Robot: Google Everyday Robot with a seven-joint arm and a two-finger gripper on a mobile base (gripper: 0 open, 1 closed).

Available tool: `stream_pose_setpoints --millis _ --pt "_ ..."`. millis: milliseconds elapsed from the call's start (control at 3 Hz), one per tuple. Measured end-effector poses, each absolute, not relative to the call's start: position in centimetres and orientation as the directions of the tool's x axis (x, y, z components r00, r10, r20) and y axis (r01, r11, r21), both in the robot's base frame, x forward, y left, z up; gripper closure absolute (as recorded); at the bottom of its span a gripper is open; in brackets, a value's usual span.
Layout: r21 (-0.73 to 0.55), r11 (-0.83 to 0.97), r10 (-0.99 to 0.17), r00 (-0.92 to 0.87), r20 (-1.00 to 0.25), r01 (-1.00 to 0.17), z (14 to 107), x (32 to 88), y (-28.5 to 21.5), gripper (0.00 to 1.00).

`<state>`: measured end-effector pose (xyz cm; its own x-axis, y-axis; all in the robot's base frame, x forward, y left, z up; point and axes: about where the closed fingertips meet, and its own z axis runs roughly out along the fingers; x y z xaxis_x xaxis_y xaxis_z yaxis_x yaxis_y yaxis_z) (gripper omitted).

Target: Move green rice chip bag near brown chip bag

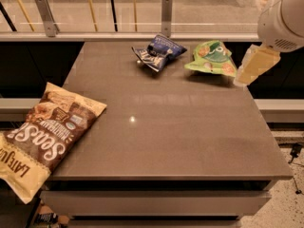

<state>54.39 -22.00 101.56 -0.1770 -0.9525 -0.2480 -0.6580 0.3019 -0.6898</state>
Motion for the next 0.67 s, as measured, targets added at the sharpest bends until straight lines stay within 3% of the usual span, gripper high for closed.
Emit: stream_pose_setpoints --millis 667 --pt "-0.671 0.287 -0.958 -0.22 -0.185 -0.684 97.4 61.8 -22.4 0.0"
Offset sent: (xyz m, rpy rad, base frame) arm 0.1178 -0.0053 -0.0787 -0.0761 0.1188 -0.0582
